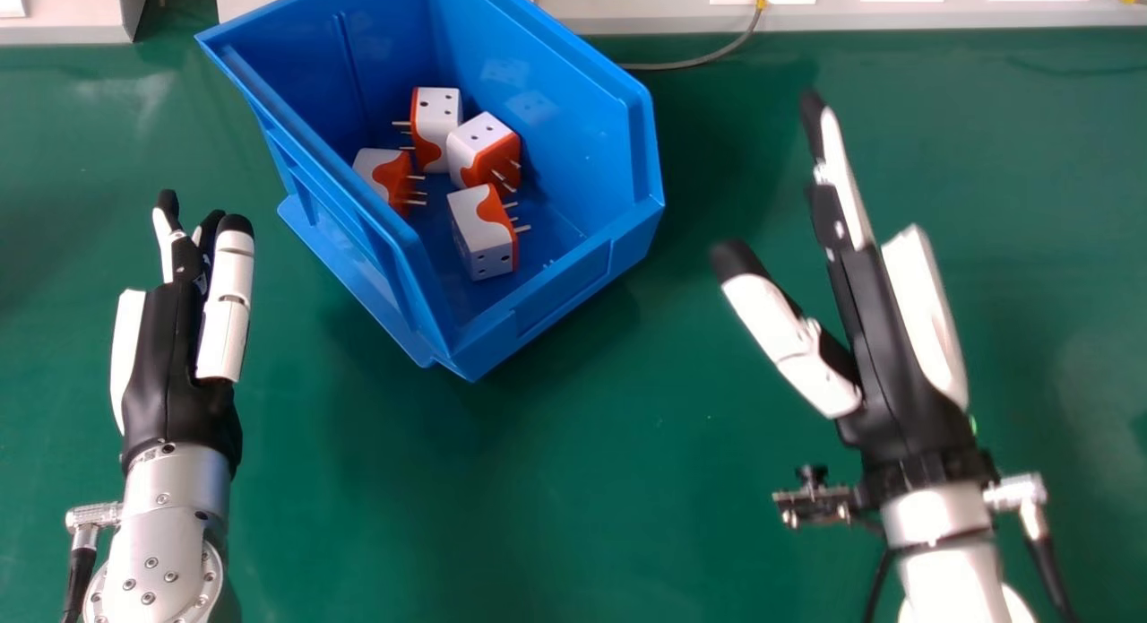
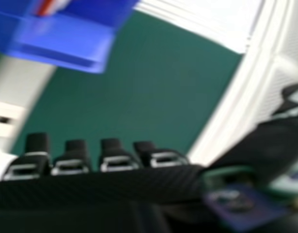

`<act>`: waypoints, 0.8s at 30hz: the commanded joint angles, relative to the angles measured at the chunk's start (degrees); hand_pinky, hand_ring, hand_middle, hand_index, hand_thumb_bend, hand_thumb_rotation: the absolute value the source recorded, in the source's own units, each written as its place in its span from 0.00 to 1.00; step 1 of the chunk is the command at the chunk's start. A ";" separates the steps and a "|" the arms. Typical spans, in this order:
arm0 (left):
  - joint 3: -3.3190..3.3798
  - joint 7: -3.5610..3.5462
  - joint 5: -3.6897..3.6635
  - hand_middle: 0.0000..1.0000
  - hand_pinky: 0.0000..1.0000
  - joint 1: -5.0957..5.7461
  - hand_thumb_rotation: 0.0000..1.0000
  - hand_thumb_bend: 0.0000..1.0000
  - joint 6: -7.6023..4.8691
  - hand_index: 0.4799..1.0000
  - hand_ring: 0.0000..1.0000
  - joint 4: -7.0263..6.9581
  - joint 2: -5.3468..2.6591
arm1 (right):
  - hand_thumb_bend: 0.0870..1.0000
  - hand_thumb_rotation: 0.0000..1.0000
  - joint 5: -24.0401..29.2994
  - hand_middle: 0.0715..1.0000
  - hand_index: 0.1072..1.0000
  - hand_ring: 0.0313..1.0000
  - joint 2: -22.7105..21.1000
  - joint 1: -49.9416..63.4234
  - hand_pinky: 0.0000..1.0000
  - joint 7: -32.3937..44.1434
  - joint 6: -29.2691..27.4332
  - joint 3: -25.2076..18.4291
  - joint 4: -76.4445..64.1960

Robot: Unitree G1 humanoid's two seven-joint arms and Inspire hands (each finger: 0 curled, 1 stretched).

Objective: Pick all objects and put in blue box

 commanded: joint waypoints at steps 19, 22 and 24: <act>-0.10 -1.87 1.76 0.98 0.97 3.20 0.89 0.26 -17.17 0.97 0.97 9.59 1.99 | 0.44 1.00 9.53 1.00 1.00 1.00 2.45 2.42 1.00 10.81 -2.98 -5.33 0.28; 0.09 -2.27 1.46 0.98 0.98 4.54 0.91 0.29 -18.71 0.98 0.98 9.09 1.89 | 0.43 1.00 8.04 1.00 1.00 1.00 2.42 2.15 1.00 10.22 -4.68 -5.66 0.90; 0.20 -2.36 1.30 0.99 0.99 4.82 0.92 0.30 -19.35 0.98 0.99 9.21 1.88 | 0.43 1.00 7.32 1.00 1.00 1.00 2.53 1.93 1.00 9.92 -5.32 -5.85 1.32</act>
